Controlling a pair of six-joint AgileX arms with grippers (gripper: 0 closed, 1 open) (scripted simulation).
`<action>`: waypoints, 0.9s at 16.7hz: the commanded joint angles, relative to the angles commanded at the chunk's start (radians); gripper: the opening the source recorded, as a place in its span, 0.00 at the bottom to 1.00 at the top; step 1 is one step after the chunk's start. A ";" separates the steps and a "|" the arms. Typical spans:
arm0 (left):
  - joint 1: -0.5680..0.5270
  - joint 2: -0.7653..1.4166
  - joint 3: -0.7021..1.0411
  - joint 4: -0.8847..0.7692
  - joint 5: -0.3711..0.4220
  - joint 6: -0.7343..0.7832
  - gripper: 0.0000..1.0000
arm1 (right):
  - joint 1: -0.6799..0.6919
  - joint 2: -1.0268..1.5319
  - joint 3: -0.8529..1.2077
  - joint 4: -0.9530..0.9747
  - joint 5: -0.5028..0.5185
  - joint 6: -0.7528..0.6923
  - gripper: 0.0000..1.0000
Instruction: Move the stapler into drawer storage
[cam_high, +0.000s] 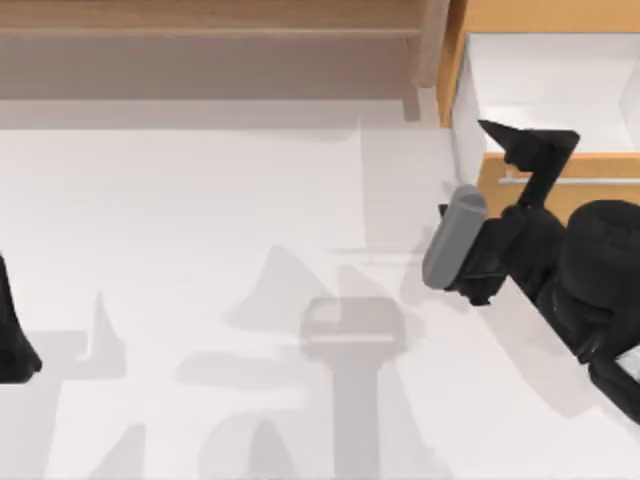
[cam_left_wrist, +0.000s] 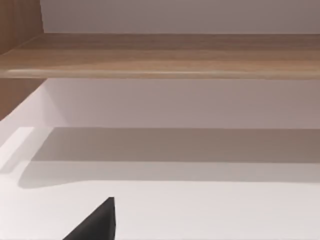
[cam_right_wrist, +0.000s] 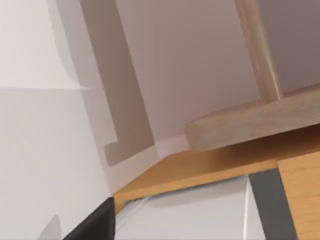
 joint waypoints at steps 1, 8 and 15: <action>0.000 0.000 0.000 0.000 0.000 0.000 1.00 | -0.006 0.014 -0.055 0.094 0.023 -0.057 1.00; 0.000 0.000 0.000 0.000 0.000 0.000 1.00 | -0.152 0.137 -0.265 0.531 0.186 -0.339 1.00; 0.000 0.000 0.000 0.000 0.000 0.000 1.00 | -0.184 0.157 -0.279 0.579 0.211 -0.370 1.00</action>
